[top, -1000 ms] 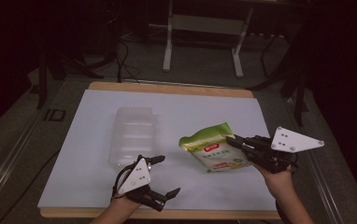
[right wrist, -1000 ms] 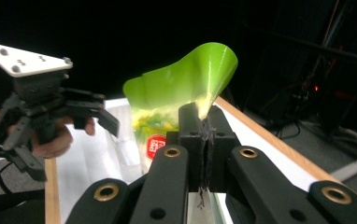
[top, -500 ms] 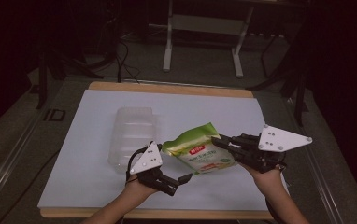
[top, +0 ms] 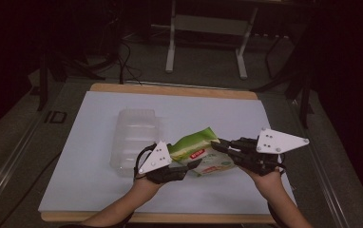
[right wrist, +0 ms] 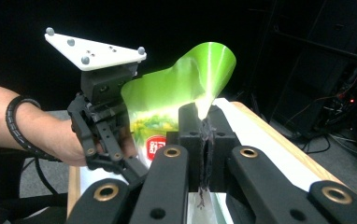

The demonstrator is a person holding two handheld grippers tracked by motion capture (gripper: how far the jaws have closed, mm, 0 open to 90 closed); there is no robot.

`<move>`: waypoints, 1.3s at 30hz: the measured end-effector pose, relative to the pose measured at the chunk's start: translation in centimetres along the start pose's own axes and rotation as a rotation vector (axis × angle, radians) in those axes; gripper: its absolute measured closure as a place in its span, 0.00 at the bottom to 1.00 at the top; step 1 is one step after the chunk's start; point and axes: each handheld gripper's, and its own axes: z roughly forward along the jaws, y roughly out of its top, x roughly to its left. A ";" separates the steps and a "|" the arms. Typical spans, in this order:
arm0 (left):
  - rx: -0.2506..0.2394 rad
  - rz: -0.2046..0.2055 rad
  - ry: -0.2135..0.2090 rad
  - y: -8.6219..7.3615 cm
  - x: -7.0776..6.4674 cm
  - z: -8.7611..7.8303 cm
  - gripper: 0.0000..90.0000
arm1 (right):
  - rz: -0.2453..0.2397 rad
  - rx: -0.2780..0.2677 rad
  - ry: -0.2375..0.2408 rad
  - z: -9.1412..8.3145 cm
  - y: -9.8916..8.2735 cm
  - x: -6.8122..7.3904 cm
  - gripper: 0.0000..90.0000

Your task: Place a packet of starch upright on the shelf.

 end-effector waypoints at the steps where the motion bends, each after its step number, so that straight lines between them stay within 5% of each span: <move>1: 0.003 0.003 -0.001 0.1 0.0 -0.1 0.69 | 0.001 0.001 -0.001 0.0 0.0 -0.1 0.98; 9: 0.038 0.049 -0.031 1.1 0.4 -0.4 0.84 | -0.014 -0.002 -0.018 -0.2 -0.1 -0.1 0.98; 18: 0.070 0.107 -0.053 3.0 1.3 -0.4 0.84 | 0.007 -0.039 -0.016 -1.0 0.2 -0.5 0.90; 22: 0.101 0.121 -0.085 4.1 2.7 -0.7 0.84 | 0.041 -0.101 -0.041 -2.2 0.4 -1.2 0.67; 25: 0.125 0.100 -0.098 4.5 3.3 -0.7 0.84 | 0.034 -0.106 -0.074 -2.6 0.4 -1.2 0.63; 26: 0.128 0.087 -0.102 4.5 3.7 -0.9 0.84 | 0.013 -0.090 -0.122 -2.7 0.2 -1.0 0.58; 33: 0.141 0.117 -0.105 5.4 5.3 -2.1 0.84 | 0.084 -0.111 -0.135 -2.6 -0.8 -1.4 0.36; 36: 0.138 0.130 -0.108 6.9 7.4 -3.4 0.84 | 0.116 -0.099 -0.116 -2.3 -1.3 -1.4 0.13; 39: 0.145 0.133 -0.101 8.0 9.3 -4.7 0.84 | 0.118 -0.075 -0.098 -2.1 -1.6 -1.4 0.13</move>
